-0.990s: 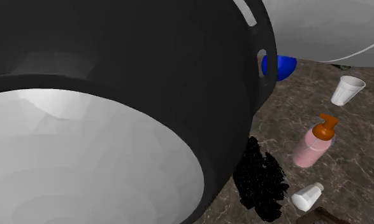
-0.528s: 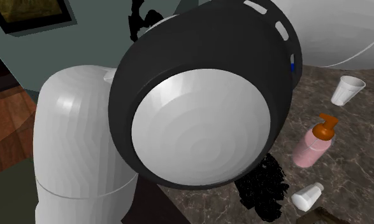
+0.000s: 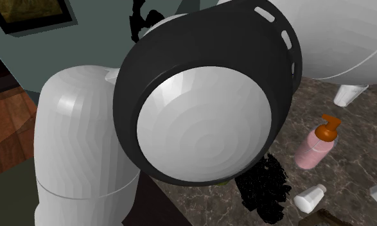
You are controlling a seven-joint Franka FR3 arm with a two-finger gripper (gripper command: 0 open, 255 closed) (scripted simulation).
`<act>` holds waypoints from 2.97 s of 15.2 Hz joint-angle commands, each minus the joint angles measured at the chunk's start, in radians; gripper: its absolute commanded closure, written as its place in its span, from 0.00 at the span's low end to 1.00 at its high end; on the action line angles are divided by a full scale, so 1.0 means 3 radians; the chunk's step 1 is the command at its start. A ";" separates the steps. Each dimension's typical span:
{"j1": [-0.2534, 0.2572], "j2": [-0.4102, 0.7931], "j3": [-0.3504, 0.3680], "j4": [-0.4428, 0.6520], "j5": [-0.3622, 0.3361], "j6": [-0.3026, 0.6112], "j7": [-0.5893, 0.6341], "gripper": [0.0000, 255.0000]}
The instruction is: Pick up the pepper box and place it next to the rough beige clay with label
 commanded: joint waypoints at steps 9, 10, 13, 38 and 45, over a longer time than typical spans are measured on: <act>0.0006 0.0099 0.0055 -0.0332 0.0097 0.0403 -0.0067 1.00; 0.0004 0.0113 0.0062 -0.0360 0.0110 0.0441 -0.0075 1.00; -0.0005 0.0157 0.0085 -0.0438 0.0151 0.0552 -0.0101 1.00; 0.0039 0.0067 0.0045 -0.0416 0.0084 0.0458 -0.0061 0.00; 0.0039 0.0066 0.0045 -0.0417 0.0084 0.0459 -0.0061 0.00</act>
